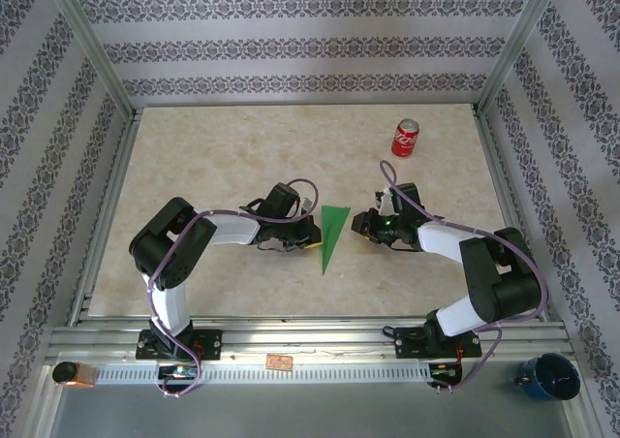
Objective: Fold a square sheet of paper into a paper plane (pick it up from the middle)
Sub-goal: Move a paper plane to the center of the table.
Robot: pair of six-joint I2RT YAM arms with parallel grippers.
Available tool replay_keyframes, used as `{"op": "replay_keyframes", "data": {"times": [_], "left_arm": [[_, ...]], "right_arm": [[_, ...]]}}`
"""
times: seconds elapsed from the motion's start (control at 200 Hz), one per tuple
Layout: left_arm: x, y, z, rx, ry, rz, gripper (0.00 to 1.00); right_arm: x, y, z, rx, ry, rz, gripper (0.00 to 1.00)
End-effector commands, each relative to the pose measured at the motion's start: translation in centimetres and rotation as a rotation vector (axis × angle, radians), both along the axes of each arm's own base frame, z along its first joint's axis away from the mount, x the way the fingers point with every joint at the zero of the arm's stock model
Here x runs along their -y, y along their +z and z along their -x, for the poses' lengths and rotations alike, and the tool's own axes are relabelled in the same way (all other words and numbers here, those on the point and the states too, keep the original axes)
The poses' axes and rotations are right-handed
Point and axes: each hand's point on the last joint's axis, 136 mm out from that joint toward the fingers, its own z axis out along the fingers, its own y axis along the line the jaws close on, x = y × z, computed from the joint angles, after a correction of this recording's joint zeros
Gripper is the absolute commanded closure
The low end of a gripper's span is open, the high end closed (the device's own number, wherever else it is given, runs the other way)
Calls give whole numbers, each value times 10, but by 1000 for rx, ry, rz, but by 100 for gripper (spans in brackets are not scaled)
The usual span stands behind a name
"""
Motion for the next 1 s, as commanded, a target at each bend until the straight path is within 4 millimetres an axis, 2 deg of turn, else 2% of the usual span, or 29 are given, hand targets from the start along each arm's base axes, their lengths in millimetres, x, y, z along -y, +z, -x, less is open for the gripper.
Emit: {"op": "replay_keyframes", "data": {"times": [0.0,0.17,0.265,0.405,0.535,0.724,0.864,0.999], "left_arm": [[4,11,-3,37,9,38,100],[-9,20,-7,95,46,-28,100],[-12,23,-6,105,38,-61,100],[-14,25,-6,117,38,-85,100],[-14,26,-6,118,42,-89,100],[-15,27,-5,125,37,-106,100],[-16,25,-3,124,31,-120,100],[-16,25,-3,127,26,-128,100]], "right_arm": [[-6,14,-1,-1,6,-57,71],[-33,45,2,35,85,-148,65],[-44,50,1,28,102,-144,63],[-57,39,0,-28,106,-102,61],[-57,19,-1,-79,73,-35,59],[-70,6,2,-128,110,-43,59],[-74,0,2,-147,122,-37,59],[-77,3,1,-148,137,-41,60]]}}
